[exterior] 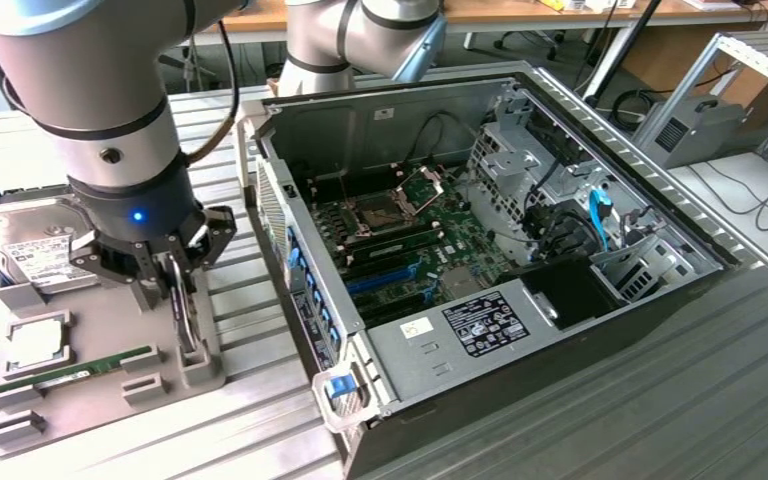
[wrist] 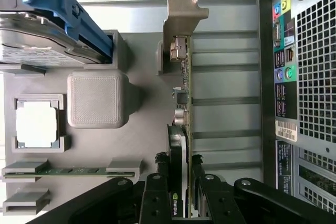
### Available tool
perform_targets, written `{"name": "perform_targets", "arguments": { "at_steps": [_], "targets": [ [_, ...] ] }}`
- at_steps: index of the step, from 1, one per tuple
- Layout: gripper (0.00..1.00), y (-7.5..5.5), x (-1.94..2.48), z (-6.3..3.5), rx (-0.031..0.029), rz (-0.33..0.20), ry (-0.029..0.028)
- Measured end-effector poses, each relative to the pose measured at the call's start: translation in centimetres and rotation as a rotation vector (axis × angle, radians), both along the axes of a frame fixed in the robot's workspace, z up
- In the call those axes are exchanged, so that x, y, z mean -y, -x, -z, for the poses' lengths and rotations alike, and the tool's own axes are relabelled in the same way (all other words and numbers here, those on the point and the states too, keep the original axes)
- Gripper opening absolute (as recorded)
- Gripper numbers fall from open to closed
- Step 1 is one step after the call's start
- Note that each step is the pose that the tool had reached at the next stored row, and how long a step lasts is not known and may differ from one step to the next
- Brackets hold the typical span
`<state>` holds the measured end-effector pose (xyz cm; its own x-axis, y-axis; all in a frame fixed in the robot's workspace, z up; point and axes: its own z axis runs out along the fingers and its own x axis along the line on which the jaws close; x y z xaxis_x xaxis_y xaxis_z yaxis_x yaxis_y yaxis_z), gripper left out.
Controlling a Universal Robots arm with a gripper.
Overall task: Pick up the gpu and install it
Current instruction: 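Pick up the gpu and move the gpu toward the slot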
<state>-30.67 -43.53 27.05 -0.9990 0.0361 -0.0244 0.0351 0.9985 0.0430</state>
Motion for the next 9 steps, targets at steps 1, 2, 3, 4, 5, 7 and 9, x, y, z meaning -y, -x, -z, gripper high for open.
{"name": "perform_targets", "arguments": {
  "at_steps": [1, 2, 3, 4, 5, 7, 9],
  "targets": [
    [0.27, 0.0, 0.0, -0.2, 0.0, 0.0, 0.0001],
    [0.27, 0.0, -0.01, -0.55, 0.0, 0.0, 0.0002],
    [0.27, 0.0, -0.01, -0.78, 0.0001, 0.0, 0.0002],
    [0.27, 0.0, -0.01, -1.02, 0.0, 0.0, 0.0003],
    [0.27, 0.0, -0.01, -1.24, 0.0, 0.0, 0.0003],
    [0.27, 0.0, -0.02, -1.76, 0.0001, 0.0, 0.0002],
    [0.27, 0.0, -0.02, -2.63, 0.0, 0.0, 0.0003]
  ]
}}
